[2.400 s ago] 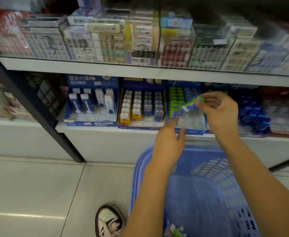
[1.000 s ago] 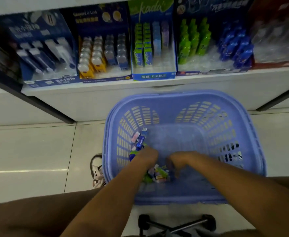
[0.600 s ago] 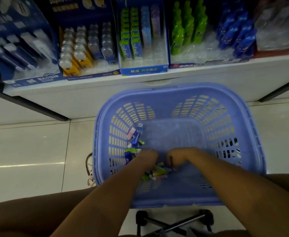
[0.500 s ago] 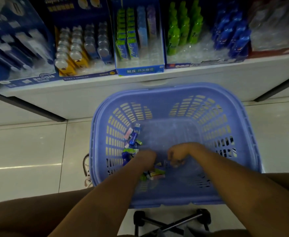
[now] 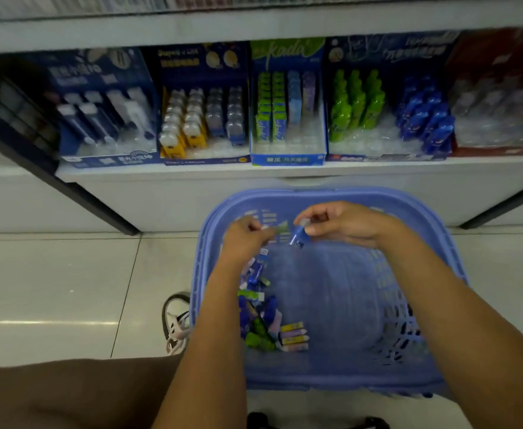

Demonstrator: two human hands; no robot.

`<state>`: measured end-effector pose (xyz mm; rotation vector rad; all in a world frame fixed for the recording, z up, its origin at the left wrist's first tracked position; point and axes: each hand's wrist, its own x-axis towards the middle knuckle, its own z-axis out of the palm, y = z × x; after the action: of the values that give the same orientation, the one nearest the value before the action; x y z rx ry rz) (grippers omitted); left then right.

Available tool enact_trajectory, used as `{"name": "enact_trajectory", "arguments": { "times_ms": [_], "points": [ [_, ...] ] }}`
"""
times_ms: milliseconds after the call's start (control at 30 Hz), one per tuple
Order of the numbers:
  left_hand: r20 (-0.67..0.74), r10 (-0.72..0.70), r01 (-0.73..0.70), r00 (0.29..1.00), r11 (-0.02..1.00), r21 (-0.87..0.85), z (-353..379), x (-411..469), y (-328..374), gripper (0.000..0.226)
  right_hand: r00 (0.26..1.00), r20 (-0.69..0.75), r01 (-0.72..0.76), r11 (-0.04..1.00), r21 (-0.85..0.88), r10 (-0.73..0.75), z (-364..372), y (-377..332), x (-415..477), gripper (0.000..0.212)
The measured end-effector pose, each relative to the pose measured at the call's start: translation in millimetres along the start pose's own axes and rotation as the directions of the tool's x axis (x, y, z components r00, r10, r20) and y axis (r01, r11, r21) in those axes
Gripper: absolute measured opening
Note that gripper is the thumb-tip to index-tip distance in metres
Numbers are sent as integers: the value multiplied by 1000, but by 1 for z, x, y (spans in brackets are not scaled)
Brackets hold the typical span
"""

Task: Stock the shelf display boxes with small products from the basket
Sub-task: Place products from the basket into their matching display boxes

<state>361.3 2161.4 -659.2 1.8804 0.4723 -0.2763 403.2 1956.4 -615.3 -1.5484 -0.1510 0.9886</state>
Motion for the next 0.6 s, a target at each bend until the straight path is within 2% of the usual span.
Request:
{"name": "enact_trajectory", "arguments": {
  "times_ms": [67,100,200,267,367,467,600],
  "points": [
    [-118,15,-49,993,956,-290,-33,-7,22,28,995,0,103,995,-4,-103,18,-34,2,27],
    [-163,36,-95,986,925,-369,-51,-11,31,27,989,-11,150,988,-38,-150,29,-51,6,27],
    [-267,106,-230,958,840,-491,-99,-21,48,25,945,-129,286,951,-116,-300,62,-99,25,22],
    [-332,126,-305,935,763,-570,-122,-24,51,30,880,-243,375,911,-173,-409,84,-128,45,18],
    [-399,84,-345,913,679,-648,-143,-29,50,25,771,-326,460,833,-308,-547,112,-164,77,16],
    [-420,18,-342,907,614,-711,-154,-30,46,15,683,-396,447,779,-439,-615,123,-188,104,18],
    [-425,-39,-328,905,572,-752,-159,-26,42,13,591,-440,260,675,-690,-677,110,-195,124,16]
  ]
}}
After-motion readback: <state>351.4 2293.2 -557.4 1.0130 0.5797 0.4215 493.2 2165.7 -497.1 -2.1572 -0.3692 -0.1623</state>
